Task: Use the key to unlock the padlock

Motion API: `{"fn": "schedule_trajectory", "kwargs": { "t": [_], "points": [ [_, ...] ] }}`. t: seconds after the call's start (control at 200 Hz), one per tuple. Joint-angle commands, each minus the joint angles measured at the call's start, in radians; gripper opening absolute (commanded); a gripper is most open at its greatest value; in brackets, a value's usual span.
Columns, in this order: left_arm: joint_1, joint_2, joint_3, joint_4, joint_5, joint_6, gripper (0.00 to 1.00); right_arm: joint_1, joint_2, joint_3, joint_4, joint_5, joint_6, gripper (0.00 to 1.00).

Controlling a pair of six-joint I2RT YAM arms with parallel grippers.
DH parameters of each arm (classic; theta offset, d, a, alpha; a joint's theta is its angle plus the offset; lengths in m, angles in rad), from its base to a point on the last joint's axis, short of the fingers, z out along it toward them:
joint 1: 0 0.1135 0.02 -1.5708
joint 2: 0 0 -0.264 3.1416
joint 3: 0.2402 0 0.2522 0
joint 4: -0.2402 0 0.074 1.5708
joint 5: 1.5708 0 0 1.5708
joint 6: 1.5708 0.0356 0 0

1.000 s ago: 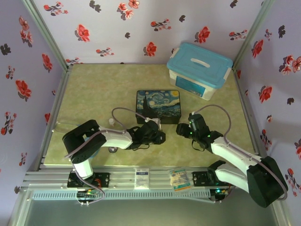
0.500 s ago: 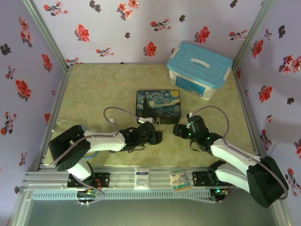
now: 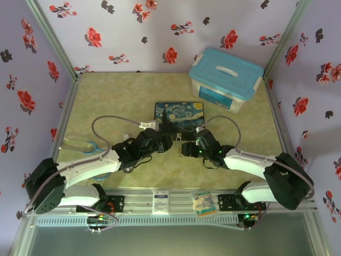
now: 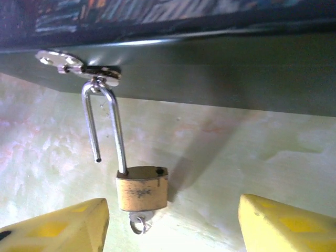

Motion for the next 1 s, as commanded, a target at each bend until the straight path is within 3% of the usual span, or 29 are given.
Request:
{"fn": "schedule_trajectory", "kwargs": {
  "t": [0.0, 0.425, 0.81, 0.995],
  "points": [
    [0.020, -0.017, -0.009, -0.068, -0.039, 0.053, 0.62, 0.027, 0.049, 0.034, 0.019, 0.042, 0.014, 0.66],
    [0.036, 0.014, 0.009, -0.075, -0.048, 0.086, 0.63, 0.105, 0.207, 0.120, -0.004, 0.150, 0.086, 0.61],
    [0.036, -0.021, -0.020, -0.076, -0.050, 0.090, 0.63, 0.145, 0.243, 0.155, -0.114, 0.205, 0.157, 0.44],
    [0.056, 0.007, 0.051, -0.113, -0.068, 0.163, 0.63, 0.148, 0.232, 0.114, -0.046, 0.197, 0.168, 0.37]
  ]
}}
